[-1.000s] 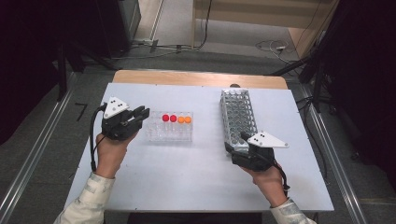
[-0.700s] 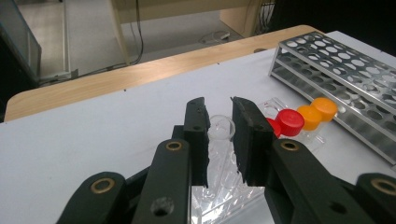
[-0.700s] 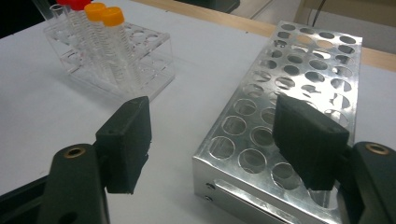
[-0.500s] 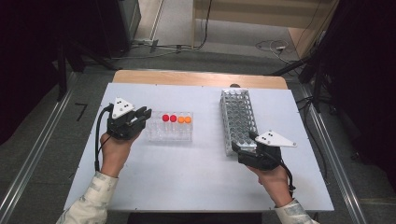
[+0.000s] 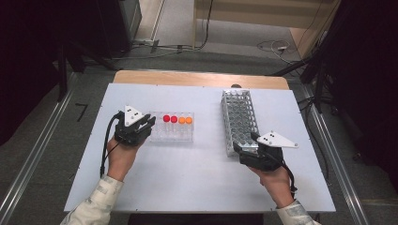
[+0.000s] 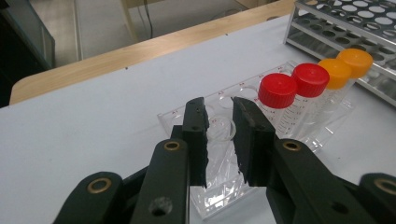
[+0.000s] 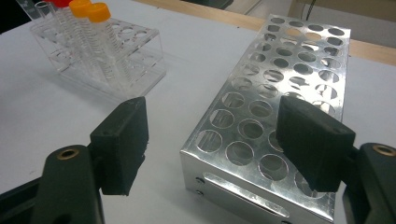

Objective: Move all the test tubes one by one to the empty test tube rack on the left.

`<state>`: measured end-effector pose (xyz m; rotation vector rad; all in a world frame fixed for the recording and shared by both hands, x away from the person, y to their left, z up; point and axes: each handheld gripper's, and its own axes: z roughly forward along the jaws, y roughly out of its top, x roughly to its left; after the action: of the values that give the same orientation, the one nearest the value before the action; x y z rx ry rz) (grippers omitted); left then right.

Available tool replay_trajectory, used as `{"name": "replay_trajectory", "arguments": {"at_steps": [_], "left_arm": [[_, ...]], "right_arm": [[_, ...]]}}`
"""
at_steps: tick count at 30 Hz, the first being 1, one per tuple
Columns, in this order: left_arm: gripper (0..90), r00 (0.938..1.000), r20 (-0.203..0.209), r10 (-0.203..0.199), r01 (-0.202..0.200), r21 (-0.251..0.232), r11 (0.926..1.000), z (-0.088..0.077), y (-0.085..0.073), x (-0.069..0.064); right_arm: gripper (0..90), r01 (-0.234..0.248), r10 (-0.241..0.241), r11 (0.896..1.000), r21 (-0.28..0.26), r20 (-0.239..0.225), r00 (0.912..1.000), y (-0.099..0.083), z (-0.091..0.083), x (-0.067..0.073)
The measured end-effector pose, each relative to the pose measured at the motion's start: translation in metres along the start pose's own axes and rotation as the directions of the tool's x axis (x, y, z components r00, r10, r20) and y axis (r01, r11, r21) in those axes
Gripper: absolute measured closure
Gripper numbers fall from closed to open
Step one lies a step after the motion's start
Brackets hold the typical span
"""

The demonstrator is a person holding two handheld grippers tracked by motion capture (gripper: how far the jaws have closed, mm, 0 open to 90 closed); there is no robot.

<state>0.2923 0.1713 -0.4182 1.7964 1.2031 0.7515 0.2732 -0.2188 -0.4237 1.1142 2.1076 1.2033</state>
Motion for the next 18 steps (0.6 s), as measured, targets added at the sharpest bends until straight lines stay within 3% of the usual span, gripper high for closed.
{"name": "replay_trajectory", "arguments": {"at_steps": [10,18], "left_arm": [[68.4,0.9999,0.006,-0.008,0.008,-0.001,1.0000,0.0008,-0.0001,-0.0005],[66.0,0.9989,0.024,-0.041,0.042,-0.011,0.9991,-0.0004,0.0004,0.0021]], "right_arm": [[24.4,-0.001,0.001,1.000,0.002,-0.001,1.0000,-0.0004,0.0008,-0.0002],[24.4,-0.001,0.001,1.000,0.002,-0.002,1.0000,-0.0005,0.0008,-0.0003]]}}
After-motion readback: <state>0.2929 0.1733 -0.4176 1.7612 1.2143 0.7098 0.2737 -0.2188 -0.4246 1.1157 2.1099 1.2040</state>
